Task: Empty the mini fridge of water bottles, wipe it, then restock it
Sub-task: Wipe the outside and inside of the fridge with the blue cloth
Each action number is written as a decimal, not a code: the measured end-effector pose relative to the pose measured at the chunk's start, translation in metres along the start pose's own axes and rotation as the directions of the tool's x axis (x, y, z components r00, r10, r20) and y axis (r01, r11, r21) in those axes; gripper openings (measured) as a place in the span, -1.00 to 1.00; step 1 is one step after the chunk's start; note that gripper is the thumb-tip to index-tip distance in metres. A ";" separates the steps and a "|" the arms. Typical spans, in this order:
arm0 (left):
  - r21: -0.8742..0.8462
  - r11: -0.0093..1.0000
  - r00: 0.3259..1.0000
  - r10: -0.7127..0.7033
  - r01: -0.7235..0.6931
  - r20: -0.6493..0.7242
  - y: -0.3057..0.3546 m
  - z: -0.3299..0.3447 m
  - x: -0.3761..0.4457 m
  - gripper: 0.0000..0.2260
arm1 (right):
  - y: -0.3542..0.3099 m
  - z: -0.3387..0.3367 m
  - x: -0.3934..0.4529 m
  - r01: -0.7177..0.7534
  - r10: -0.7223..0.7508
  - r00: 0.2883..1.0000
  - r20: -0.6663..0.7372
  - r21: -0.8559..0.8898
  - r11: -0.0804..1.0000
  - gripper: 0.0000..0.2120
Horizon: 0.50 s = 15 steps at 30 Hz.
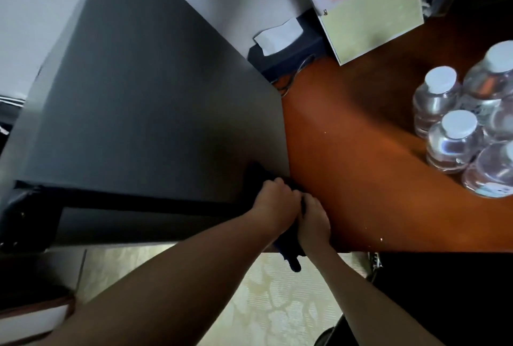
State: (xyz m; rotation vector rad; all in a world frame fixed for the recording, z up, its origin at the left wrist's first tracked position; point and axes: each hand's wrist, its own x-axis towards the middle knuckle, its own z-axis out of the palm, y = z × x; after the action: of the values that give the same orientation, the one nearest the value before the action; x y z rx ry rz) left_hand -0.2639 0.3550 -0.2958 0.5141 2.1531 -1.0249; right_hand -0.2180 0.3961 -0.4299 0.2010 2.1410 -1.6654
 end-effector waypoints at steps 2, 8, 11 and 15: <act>0.001 1.000 0.999 -0.017 0.017 0.029 -0.007 -0.002 0.013 -0.78 | -0.002 0.003 0.011 -0.017 0.016 0.999 -0.033 -0.035 0.999 -0.71; -0.079 0.993 0.996 -0.093 0.094 0.015 -0.075 -0.023 0.097 -0.74 | -0.039 0.004 0.108 -0.005 0.002 0.990 -0.141 -0.019 1.000 -0.72; -0.057 0.985 0.985 -0.165 0.162 -0.051 -0.133 -0.043 0.143 -0.71 | -0.079 0.003 0.181 -0.008 0.019 0.982 -0.188 0.062 0.998 -0.74; 0.059 0.966 0.959 -0.239 0.250 -0.152 -0.203 -0.061 0.187 -0.74 | -0.128 0.001 0.268 -0.009 0.051 0.975 -0.218 0.192 0.981 -0.74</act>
State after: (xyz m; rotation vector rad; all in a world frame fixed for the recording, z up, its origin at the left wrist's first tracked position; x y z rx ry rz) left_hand -0.5387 0.2898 -0.2990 0.3724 2.3557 -1.2438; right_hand -0.5057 0.3226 -0.4255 0.4963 2.1188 -1.9092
